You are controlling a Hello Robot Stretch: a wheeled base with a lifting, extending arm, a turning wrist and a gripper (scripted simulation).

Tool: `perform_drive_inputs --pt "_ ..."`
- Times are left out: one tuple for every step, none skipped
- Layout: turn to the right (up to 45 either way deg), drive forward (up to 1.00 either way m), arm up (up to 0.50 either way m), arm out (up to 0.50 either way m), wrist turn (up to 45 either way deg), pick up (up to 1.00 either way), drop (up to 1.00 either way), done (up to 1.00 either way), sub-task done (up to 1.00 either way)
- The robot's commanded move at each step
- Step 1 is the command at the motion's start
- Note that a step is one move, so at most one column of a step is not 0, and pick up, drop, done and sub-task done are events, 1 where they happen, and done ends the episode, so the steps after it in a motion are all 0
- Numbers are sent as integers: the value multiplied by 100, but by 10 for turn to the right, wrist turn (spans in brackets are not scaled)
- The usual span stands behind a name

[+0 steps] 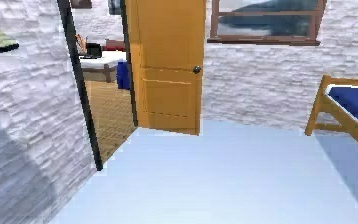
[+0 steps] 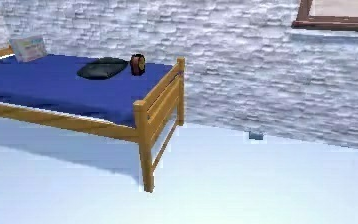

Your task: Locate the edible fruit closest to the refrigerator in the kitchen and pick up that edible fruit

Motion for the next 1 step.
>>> perform_drive_inputs --pt "270 0 0 0 0 0 0 0 0"
